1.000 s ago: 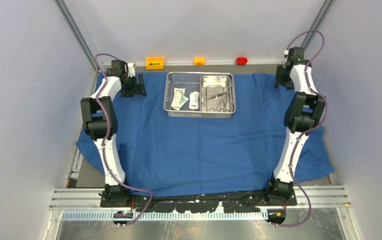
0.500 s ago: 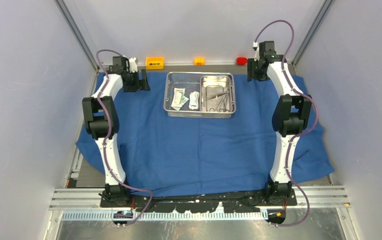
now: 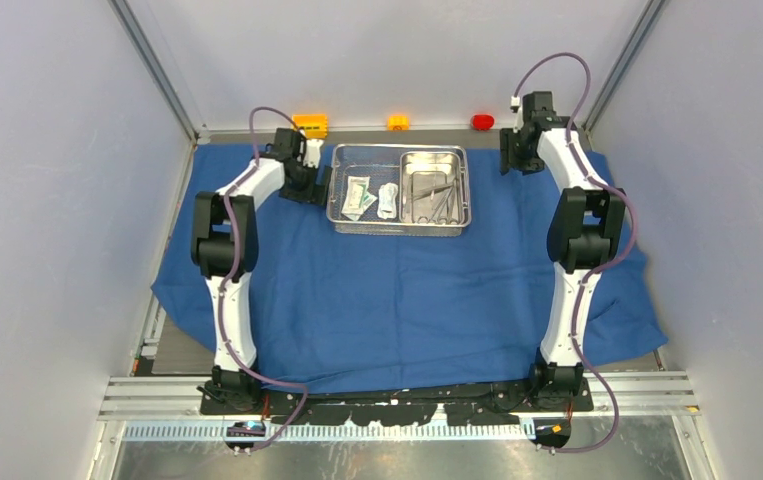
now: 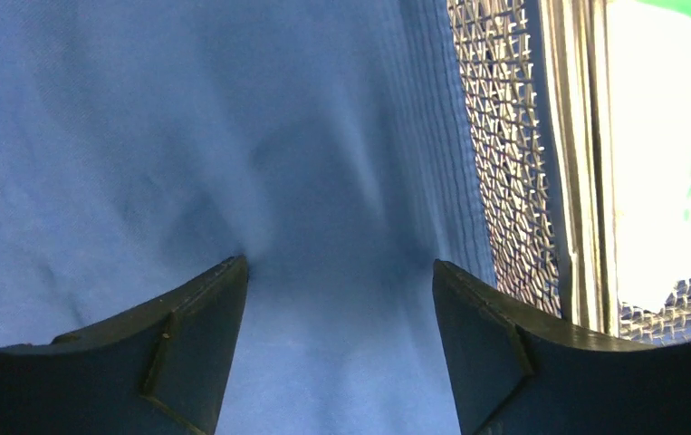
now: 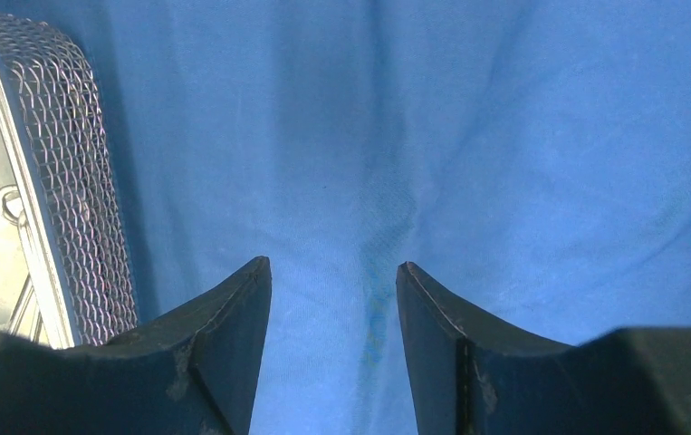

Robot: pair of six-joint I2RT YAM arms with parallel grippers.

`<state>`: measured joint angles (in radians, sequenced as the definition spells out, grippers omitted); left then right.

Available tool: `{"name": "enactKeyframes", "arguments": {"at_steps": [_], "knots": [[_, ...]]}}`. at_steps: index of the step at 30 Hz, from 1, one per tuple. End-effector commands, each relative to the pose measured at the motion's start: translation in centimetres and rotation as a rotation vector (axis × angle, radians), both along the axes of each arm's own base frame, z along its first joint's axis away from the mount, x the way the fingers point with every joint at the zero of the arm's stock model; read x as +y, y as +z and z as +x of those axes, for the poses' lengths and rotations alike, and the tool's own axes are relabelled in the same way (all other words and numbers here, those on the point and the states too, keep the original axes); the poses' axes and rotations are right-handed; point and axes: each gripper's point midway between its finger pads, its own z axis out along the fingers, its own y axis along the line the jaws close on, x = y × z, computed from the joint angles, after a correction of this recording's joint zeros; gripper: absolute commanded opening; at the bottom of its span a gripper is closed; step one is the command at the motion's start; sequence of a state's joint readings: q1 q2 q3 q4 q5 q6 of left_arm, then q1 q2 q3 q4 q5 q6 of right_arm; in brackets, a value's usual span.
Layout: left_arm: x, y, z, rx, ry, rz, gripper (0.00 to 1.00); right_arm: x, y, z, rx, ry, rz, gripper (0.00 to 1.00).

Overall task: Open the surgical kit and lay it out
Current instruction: Smooth out the surgical kit at the center of the board.

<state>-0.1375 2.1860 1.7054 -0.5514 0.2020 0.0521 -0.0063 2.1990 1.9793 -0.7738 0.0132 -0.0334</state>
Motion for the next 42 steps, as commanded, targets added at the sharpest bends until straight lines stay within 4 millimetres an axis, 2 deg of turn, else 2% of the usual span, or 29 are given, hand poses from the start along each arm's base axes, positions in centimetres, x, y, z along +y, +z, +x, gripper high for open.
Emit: {"name": "enactKeyframes", "arguments": {"at_steps": [1, 9, 15, 18, 24, 30, 33, 37, 42], "knots": [[1.3, 0.7, -0.6, -0.015, 0.002, 0.095, 0.74, 0.2, 0.3, 0.3, -0.017, 0.015, -0.012, 0.58], [2.2, -1.6, -2.7, 0.057, -0.009, 0.210, 0.43, 0.0, 0.0, 0.0, -0.009, 0.019, -0.023, 0.56], [2.1, -2.7, -3.6, 0.105, -0.022, 0.208, 0.12, 0.1, -0.1, 0.1, -0.007, 0.020, -0.017, 0.55], [1.8, -3.0, -3.8, 0.124, -0.028, 0.196, 0.00, 0.1, 0.0, 0.2, -0.011, 0.018, -0.016, 0.55], [2.2, -2.9, -3.6, 0.135, 0.008, 0.148, 0.00, 0.0, 0.0, 0.3, -0.013, 0.016, -0.024, 0.54], [4.3, -1.8, -2.8, 0.109, 0.077, 0.125, 0.00, -0.2, -0.8, 1.7, -0.011, -0.010, -0.023, 0.54], [5.1, -1.4, -2.5, 0.092, 0.095, 0.148, 0.00, 0.4, -1.6, 2.5, 0.000, -0.020, 0.016, 0.54], [5.7, -1.3, -2.4, 0.088, 0.109, 0.154, 0.00, 2.5, -2.1, 2.8, 0.013, -0.012, 0.134, 0.54], [6.6, -1.6, -2.6, 0.095, 0.127, 0.159, 0.00, 4.0, -0.6, 3.0, -0.024, -0.010, 0.225, 0.54]]}}
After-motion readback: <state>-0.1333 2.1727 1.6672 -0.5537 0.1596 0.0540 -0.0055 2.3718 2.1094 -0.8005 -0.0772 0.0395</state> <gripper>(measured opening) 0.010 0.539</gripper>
